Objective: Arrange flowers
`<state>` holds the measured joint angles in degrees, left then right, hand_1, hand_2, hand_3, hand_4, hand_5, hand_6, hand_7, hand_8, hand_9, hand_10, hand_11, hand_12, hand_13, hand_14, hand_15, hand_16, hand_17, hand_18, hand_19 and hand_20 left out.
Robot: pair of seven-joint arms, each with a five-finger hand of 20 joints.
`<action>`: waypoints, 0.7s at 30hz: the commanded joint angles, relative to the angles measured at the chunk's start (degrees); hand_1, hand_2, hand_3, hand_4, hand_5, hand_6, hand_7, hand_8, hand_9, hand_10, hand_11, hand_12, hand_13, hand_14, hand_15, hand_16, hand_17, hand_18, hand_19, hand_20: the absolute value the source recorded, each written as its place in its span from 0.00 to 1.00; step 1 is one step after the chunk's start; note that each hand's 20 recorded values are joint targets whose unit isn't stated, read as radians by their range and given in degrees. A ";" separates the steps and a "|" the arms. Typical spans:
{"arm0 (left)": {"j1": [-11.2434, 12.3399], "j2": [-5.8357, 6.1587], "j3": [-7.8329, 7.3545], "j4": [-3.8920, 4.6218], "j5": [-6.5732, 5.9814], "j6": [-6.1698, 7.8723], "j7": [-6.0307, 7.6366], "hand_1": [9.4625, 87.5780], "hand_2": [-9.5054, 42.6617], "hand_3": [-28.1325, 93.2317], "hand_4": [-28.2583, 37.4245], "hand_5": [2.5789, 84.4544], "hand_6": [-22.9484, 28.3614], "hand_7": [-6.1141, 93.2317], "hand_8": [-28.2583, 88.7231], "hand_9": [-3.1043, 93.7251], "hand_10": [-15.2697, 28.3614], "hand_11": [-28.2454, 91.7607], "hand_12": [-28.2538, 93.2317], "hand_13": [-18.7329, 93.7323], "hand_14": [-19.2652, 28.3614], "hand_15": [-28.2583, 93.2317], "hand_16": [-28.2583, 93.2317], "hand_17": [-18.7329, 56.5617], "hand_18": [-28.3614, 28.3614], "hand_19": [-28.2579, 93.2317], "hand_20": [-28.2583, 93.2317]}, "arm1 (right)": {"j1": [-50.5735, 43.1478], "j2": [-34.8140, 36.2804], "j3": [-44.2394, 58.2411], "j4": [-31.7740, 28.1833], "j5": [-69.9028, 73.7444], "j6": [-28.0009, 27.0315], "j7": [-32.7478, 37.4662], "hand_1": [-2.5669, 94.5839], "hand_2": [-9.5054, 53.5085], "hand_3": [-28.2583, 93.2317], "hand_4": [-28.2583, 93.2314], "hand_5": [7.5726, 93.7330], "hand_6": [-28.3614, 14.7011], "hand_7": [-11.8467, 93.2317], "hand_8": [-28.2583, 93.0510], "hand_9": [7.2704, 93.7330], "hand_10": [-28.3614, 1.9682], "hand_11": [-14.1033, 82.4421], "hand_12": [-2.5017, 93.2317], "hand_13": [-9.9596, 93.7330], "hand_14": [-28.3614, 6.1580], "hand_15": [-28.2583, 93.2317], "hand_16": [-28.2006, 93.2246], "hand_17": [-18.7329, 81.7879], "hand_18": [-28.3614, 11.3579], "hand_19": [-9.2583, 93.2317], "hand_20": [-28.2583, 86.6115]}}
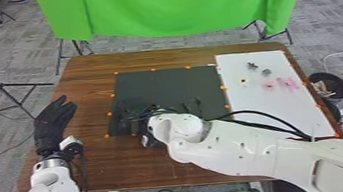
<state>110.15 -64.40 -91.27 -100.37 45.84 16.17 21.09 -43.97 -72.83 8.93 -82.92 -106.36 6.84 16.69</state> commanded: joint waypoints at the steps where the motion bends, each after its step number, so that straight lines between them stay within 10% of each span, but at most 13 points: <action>1: 0.19 -0.26 -0.21 0.26 0.48 -1.16 -0.85 0.43 0.55 0.79 0.06 0.59 0.50 0.25 0.17 0.57 0.67 0.45 0.32 0.57 0.70 0.41 0.21 0.57 0.69 0.28 0.49 | 0.55 0.29 1.29 -1.78 0.97 -2.64 1.39 0.49 0.00 0.84 0.12 0.61 0.81 0.29 0.12 0.64 0.52 0.24 0.15 0.95 0.76 0.69 0.47 0.82 0.47 0.99 0.59; 21: 1.94 -0.40 -0.90 -0.86 0.20 -0.21 -0.06 0.44 0.54 0.79 0.06 0.60 0.49 0.25 0.19 0.57 0.67 0.45 0.33 0.57 0.70 0.41 0.21 0.56 0.70 0.28 0.49 | 3.72 7.18 9.02 -11.86 9.90 0.35 1.19 0.44 0.00 0.83 0.10 0.54 0.84 0.30 0.10 0.55 0.43 0.22 0.14 0.94 0.75 0.69 0.46 0.81 0.46 0.99 0.59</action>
<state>110.34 -64.45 -91.34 -100.49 45.97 15.76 20.86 -43.18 -71.93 13.21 -86.86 -99.82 3.83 17.78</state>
